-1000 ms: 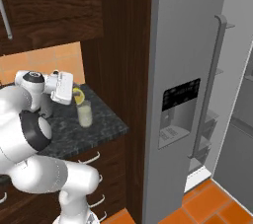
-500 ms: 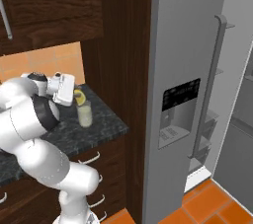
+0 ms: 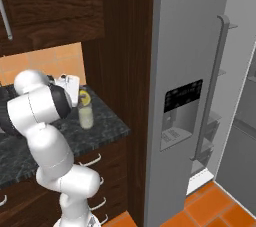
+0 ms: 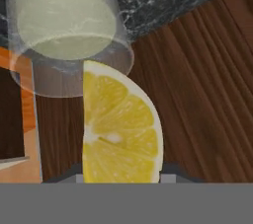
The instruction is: Grab a lemon wedge from the fridge and one ice cube from the ice bowl, and put them in the glass of lemonade.
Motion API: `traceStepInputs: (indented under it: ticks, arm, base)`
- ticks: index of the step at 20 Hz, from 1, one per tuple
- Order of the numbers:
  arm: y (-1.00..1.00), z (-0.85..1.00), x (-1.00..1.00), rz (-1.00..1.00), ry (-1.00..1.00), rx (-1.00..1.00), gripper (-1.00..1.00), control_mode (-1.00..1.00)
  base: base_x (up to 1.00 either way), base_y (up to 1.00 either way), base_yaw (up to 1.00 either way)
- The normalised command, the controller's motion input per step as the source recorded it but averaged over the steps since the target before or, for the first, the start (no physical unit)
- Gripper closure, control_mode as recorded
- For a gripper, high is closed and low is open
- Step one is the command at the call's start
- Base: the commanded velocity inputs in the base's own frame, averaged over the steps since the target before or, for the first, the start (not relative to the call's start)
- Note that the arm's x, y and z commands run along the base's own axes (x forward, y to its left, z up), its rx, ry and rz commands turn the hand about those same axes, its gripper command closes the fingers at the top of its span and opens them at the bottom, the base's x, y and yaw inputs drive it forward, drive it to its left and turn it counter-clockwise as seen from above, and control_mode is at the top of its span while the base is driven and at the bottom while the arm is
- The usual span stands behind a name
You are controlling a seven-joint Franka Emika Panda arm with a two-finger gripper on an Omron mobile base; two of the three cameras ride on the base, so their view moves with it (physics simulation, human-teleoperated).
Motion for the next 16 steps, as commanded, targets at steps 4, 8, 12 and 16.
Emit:
traceStepInputs:
  ticks: [4, 8, 12, 16]
  arm:
    - [0.10, -0.29, 0.28, -0.04, -0.01, -0.02, 1.00, -1.00]
    - [0.07, -0.30, 0.23, -0.05, 0.00, -0.02, 1.00, -1.00]
    - [0.00, -0.09, 0.01, -0.09, 0.00, -0.01, 1.00, -1.00]
    - [0.00, 0.05, -0.04, -0.08, -0.04, 0.00, -1.00, -1.00]
  base:
    - [0.00, 0.00, 0.00]
    - [0.00, 0.00, 0.00]
    - [0.00, 0.00, 0.00]
    - [0.00, 0.00, 0.00]
